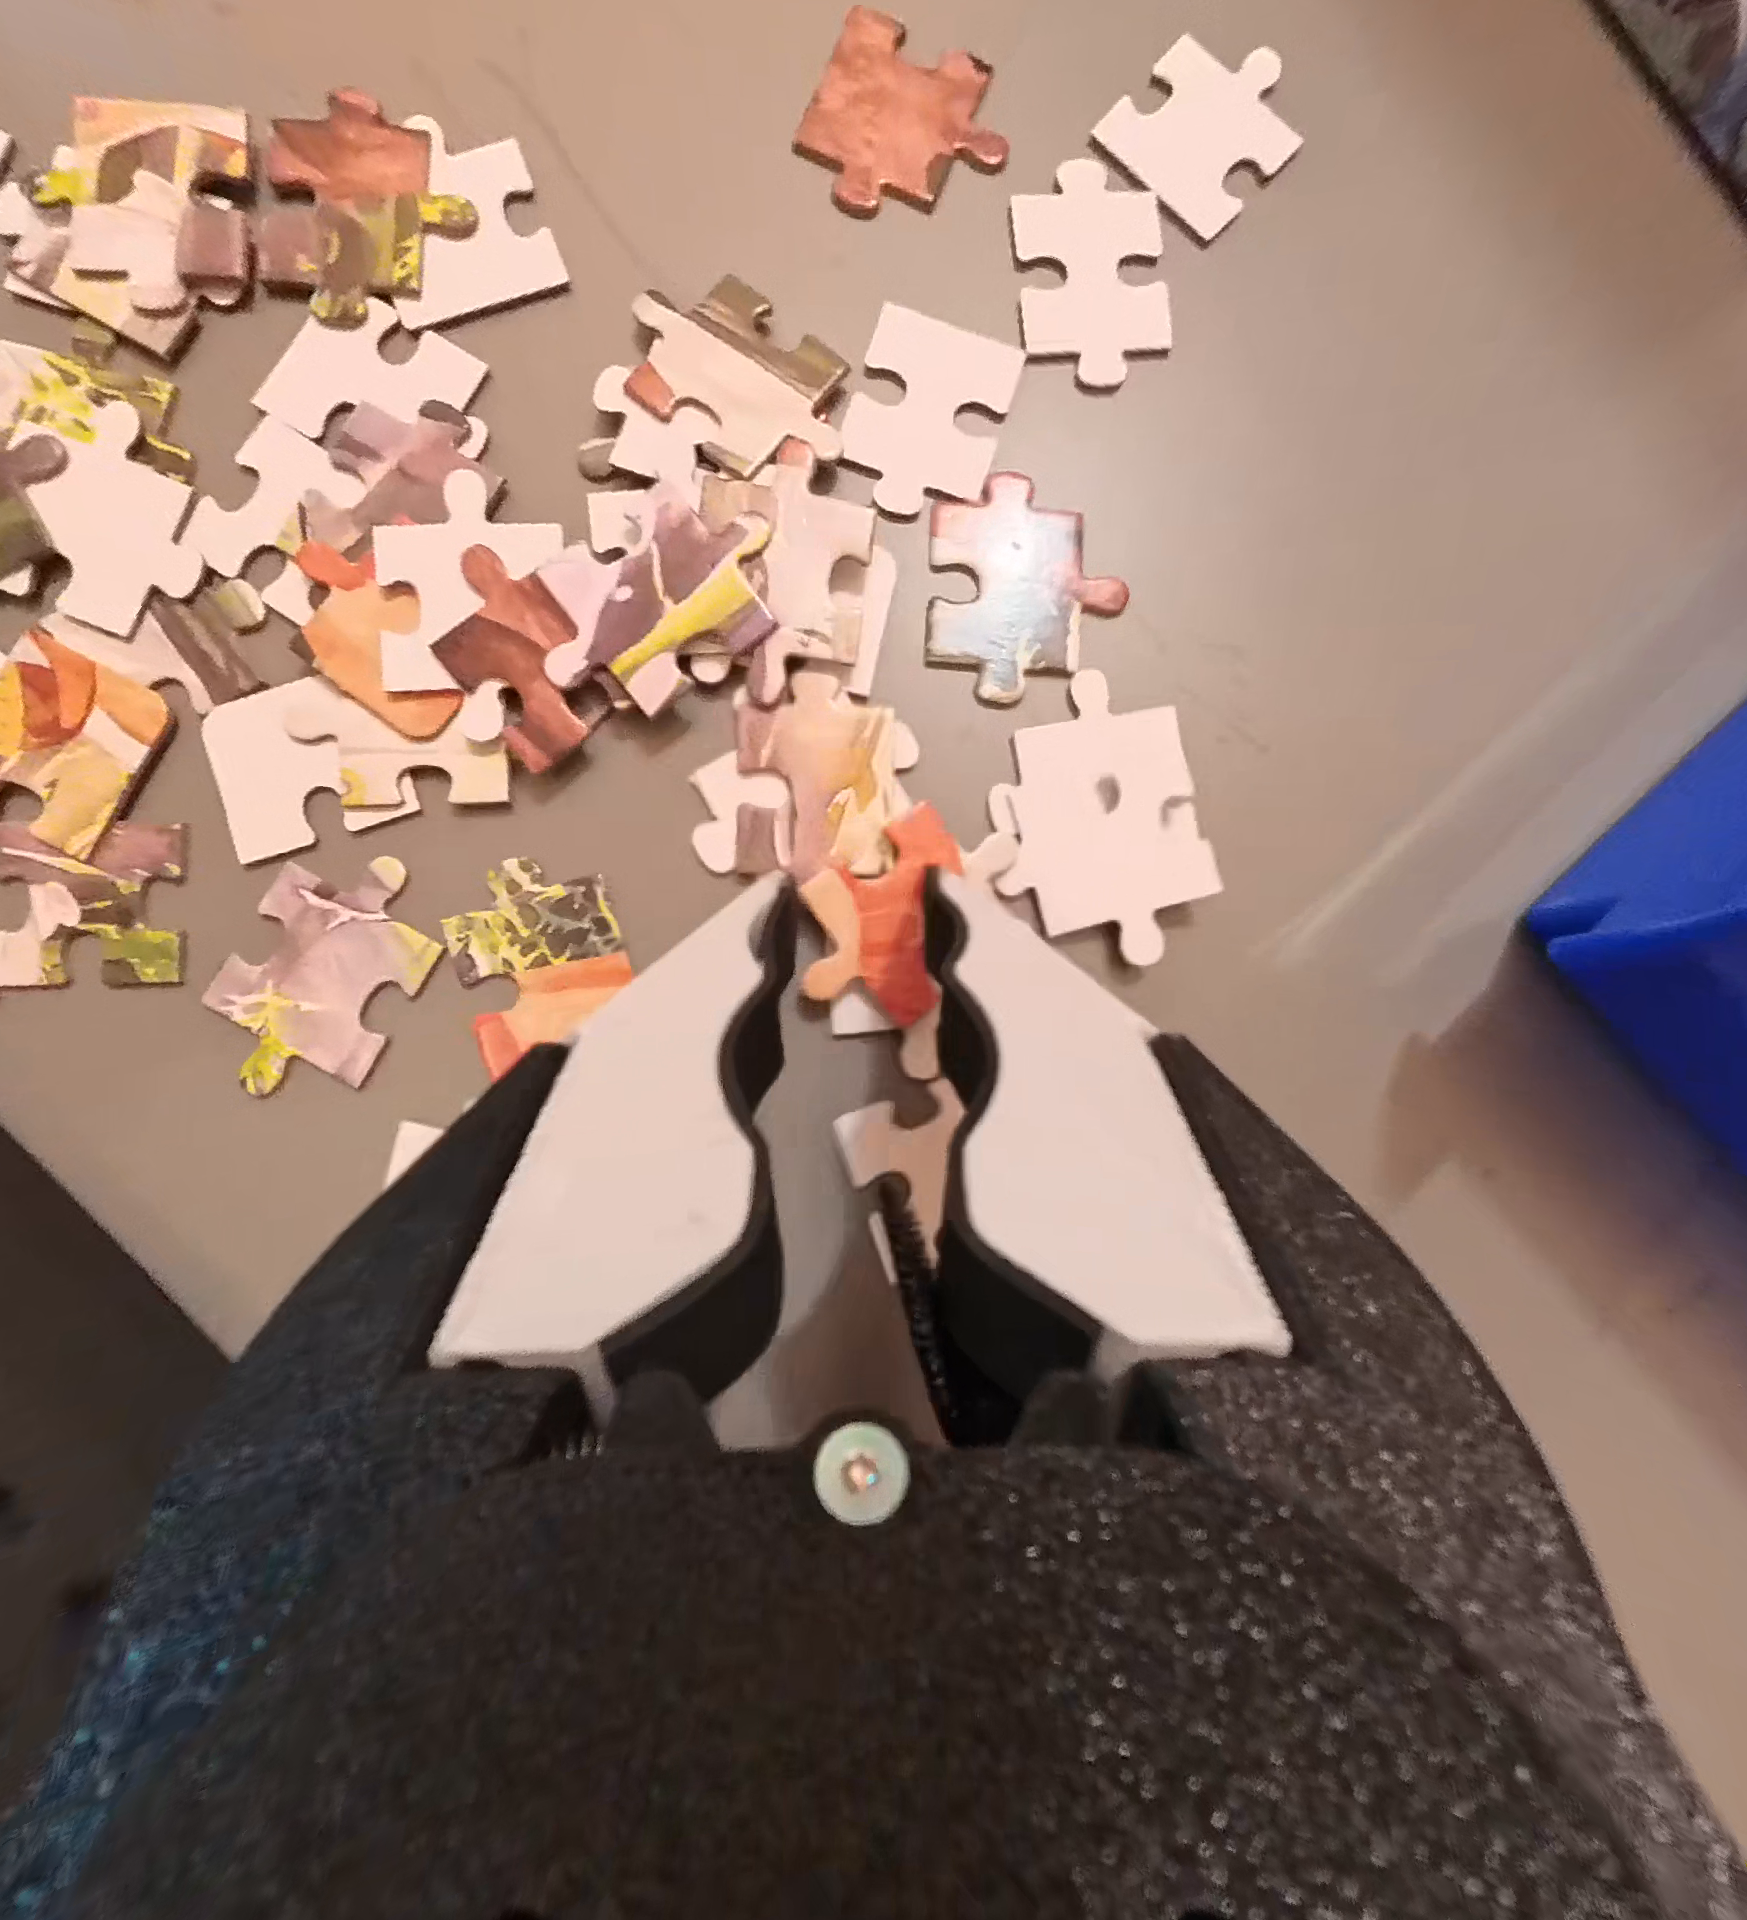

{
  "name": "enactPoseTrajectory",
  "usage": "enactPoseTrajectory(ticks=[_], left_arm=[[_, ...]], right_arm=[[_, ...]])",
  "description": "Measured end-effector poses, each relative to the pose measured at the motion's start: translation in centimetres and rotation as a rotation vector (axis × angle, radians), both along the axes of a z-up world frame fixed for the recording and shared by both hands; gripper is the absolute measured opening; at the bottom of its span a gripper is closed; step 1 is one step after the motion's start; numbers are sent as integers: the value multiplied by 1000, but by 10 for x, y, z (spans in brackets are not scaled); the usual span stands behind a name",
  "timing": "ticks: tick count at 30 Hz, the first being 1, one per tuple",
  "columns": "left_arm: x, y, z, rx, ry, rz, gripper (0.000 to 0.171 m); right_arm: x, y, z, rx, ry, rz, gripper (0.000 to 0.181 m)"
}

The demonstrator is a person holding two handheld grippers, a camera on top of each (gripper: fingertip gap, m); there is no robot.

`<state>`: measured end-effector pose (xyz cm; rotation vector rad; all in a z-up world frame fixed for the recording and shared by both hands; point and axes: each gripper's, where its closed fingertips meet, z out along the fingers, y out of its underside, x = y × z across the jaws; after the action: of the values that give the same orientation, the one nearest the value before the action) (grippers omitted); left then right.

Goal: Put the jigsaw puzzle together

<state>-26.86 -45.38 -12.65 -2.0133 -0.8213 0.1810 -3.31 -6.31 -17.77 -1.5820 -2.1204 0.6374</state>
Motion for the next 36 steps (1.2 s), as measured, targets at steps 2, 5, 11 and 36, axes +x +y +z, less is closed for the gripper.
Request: enactPoseTrajectory(ticks=[2,5,11,36], left_arm=[[3,4,4,53,-37,-10,22],[1,3,3,68,-58,1,22],[-2,-3,-1,40,-47,13,22],[-3,-5,5,8,31,2,22]], right_arm=[[2,0,5,29,12,-3,12],[4,0,13,50,24,-16,6],[3,-8,30,-16,43,-19,0],[10,20,0,113,-111,79,45]])
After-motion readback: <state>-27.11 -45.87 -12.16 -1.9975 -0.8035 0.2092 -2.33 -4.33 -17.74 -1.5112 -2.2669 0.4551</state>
